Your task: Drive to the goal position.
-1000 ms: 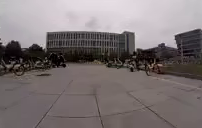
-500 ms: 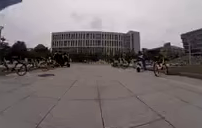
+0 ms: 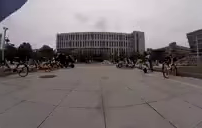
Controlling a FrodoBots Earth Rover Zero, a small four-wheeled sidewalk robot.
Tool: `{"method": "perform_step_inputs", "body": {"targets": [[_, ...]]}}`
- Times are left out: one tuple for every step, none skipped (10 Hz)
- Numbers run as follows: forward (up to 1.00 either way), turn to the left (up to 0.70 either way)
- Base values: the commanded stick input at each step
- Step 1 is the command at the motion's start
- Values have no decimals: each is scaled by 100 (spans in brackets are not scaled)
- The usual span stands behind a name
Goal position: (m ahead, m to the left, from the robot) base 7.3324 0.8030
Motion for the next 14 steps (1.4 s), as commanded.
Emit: {"method": "perform_step_inputs", "body": {"targets": [[60, 2], [60, 1], [60, 1], [60, 1], [60, 1], [60, 1], [60, 1], [60, 1], [60, 1], [60, 1], [60, -3], [60, -9], [60, -11], [60, -2]]}}
